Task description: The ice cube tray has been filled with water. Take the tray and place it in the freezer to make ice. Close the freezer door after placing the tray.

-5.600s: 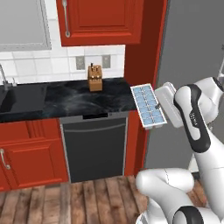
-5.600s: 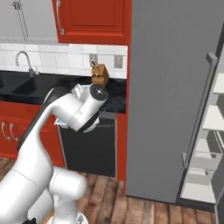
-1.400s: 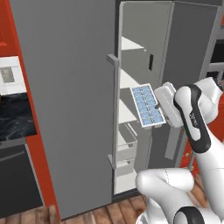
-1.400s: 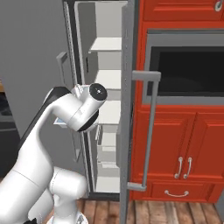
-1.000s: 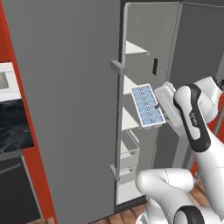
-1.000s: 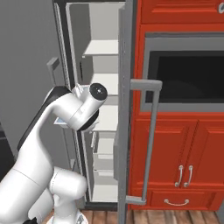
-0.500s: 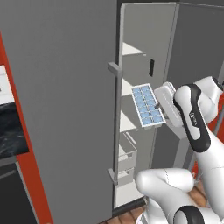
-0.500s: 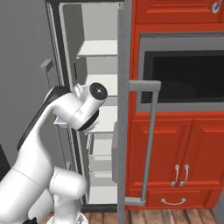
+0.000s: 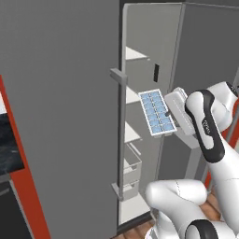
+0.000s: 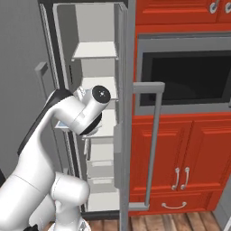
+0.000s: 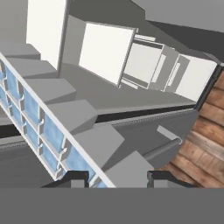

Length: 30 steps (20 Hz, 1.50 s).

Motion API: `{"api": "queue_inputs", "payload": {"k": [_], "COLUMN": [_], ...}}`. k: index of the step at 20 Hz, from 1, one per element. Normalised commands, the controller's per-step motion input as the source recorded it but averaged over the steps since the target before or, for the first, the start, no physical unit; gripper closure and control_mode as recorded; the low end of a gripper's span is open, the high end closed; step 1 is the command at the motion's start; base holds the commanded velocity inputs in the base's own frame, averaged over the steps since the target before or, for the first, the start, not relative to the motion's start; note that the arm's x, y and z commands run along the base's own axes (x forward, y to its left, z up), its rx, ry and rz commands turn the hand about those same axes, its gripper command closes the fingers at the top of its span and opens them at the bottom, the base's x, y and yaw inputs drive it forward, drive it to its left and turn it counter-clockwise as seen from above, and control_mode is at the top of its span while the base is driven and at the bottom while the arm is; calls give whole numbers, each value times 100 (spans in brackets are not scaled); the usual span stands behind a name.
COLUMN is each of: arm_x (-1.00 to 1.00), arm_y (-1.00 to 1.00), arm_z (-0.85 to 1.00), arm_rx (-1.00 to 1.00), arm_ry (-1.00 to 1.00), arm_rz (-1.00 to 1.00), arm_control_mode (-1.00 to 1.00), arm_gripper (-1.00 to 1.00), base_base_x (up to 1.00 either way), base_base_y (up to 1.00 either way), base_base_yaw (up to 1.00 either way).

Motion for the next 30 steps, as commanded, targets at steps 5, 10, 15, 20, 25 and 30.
{"api": "queue_inputs", "payload": {"k": [5,10,15,20,25,30], "arm_x": [0,0,0,0,0,0], "arm_y": [0,0,0,0,0,0], "arm_z": [0,0,0,0,0,0], "arm_rx": [0,0,0,0,0,0], "arm_ry": [0,0,0,0,0,0], "arm_rz": [0,0,0,0,0,0], "arm_control_mode": [100,100,100,100,100,100], "arm_gripper": [100,100,100,100,100,100], "base_base_x": [73,76,77,80,81,80], "base_base_y": [0,0,2,6,13,22], "base_base_yaw": [-8,-6,-4,-4,-3,-6]}}
